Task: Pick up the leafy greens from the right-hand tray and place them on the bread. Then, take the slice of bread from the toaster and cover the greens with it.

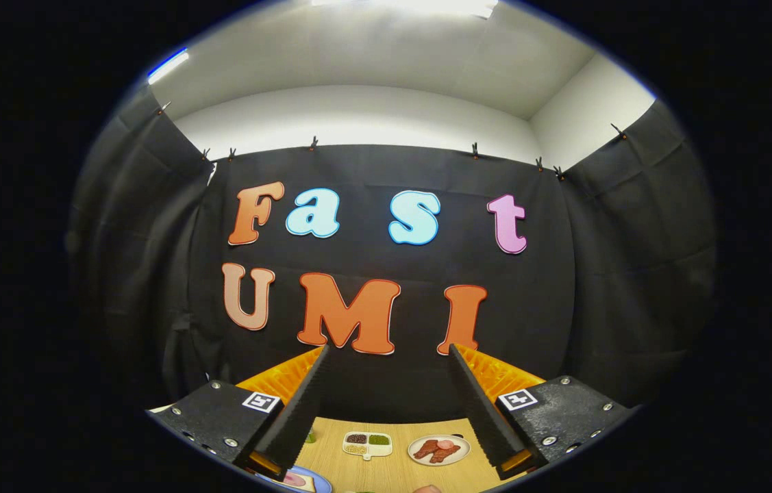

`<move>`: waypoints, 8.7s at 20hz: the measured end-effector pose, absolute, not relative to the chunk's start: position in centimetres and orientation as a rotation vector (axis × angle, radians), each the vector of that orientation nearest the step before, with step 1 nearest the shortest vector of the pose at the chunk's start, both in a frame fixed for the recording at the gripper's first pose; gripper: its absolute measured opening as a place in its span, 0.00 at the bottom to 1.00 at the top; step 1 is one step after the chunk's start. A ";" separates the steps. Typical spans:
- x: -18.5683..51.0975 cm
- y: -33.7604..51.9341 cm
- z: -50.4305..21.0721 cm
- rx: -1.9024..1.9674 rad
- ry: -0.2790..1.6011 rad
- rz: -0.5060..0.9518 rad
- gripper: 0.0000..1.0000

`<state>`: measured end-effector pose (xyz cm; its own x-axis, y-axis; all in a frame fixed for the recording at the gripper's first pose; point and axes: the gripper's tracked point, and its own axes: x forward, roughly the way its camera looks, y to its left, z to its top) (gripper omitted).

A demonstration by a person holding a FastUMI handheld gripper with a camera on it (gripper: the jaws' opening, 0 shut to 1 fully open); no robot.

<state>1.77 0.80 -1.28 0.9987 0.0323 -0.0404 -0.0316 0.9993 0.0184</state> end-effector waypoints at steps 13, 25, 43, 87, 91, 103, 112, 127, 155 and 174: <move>2.1 -0.5 -10.7 0.037 0.237 0.036 1.00; -0.6 1.1 -28.1 0.003 0.689 0.126 1.00; -9.9 4.3 -49.0 0.002 1.304 0.306 0.98; -9.7 13.4 -49.8 0.157 1.451 0.255 0.12; -8.2 17.1 -49.3 0.163 1.437 0.294 0.12; -7.3 24.4 -50.8 0.112 1.457 0.389 0.15; -6.1 25.1 -50.8 0.018 1.424 0.344 0.43; -4.1 33.3 -35.1 0.008 1.287 0.434 0.88; -9.2 51.1 -36.6 -0.049 1.540 0.494 0.40; -5.5 39.8 -28.6 0.484 1.362 0.627 0.13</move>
